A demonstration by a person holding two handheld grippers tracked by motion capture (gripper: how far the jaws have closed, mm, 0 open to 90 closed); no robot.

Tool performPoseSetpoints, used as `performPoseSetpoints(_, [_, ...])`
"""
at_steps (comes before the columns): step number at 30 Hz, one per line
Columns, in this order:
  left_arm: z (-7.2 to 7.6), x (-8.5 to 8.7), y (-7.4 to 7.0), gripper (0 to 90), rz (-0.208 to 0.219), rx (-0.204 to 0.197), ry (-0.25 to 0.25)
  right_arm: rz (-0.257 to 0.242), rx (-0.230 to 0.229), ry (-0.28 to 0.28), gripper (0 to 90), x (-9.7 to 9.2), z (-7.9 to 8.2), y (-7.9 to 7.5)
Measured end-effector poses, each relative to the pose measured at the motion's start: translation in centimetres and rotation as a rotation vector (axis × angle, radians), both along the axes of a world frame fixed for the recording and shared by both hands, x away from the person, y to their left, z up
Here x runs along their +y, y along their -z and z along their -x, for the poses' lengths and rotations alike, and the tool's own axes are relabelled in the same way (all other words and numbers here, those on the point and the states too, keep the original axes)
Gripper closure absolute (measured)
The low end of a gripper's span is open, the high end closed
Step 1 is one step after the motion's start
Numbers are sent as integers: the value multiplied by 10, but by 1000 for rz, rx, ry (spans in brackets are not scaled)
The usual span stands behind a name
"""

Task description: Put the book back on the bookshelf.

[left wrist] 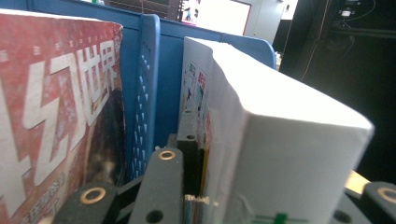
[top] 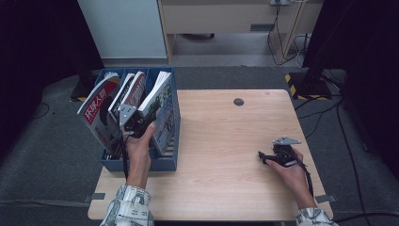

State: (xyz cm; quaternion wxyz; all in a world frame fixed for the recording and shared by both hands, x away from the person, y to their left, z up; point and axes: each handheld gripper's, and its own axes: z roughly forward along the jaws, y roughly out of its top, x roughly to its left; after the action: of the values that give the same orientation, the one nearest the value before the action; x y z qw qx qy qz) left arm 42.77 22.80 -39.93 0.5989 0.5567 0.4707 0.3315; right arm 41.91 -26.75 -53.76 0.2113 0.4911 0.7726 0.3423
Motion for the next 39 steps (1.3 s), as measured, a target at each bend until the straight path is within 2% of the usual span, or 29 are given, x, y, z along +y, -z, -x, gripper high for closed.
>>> performPoseSetpoints(5, [0,0,0,711,5,3,-6,0,0,0,226,0,0,0])
performPoseSetpoints(12, [2,-1,-2,703,-11,14,-22,-1,0,1,225,0,0,0])
performPoseSetpoints(21, [5,10,-2,672,-12,31,-46,0,0,2,224,0,0,0])
performPoseSetpoints(25, [7,13,-2,649,-1,39,-44,-1,1,1,224,0,0,0])
performPoseSetpoints(39, [21,15,-3,607,-15,54,-33,1,0,-1,217,0,0,0])
